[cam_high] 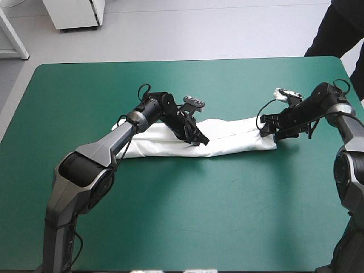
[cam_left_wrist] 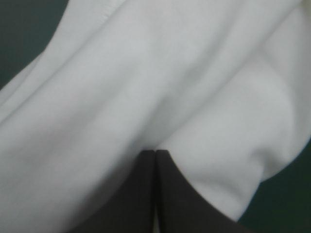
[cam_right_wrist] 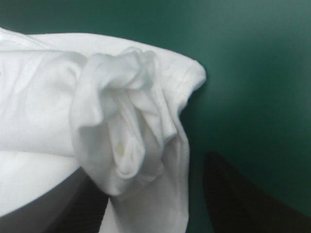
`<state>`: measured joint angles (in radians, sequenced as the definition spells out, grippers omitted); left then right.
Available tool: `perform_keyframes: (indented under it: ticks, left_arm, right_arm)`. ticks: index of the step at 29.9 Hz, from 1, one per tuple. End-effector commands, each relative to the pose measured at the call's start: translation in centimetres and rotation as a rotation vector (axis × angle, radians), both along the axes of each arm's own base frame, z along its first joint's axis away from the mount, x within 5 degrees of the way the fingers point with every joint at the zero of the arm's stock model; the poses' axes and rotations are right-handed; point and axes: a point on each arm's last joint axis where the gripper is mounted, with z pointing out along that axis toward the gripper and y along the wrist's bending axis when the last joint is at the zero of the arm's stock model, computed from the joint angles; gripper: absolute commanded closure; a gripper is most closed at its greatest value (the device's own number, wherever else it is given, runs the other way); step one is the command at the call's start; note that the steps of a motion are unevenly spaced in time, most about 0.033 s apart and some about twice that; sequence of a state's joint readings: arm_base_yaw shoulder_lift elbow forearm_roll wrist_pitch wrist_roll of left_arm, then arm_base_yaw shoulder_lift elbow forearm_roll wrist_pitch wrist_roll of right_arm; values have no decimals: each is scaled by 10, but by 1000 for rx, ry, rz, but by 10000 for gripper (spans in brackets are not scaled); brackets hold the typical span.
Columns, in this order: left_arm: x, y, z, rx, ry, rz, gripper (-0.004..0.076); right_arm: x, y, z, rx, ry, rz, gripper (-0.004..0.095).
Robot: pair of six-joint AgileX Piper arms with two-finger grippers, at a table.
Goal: Fold the cloth
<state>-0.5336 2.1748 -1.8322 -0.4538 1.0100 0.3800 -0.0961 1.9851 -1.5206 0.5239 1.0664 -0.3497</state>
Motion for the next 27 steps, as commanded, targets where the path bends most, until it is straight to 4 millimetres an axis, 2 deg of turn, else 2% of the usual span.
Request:
perform_keyframes:
  ticks: [1,14,23,27]
  left_arm:
    - [-6,-3,29,-53,-34,-1,733]
    - [-6,-2,29,-45,-39,-7,733]
    - [-5,0,27,-13,-49,1,733]
    - [-6,1,27,-6,-31,-4,733]
  right_arm:
    - [2,3,13,36,-42,-1,409]
    - [4,10,6,125,-26,33,924]
    - [0,16,20,195,-50,61,925]
    - [-3,16,45,189,-112,80,925]
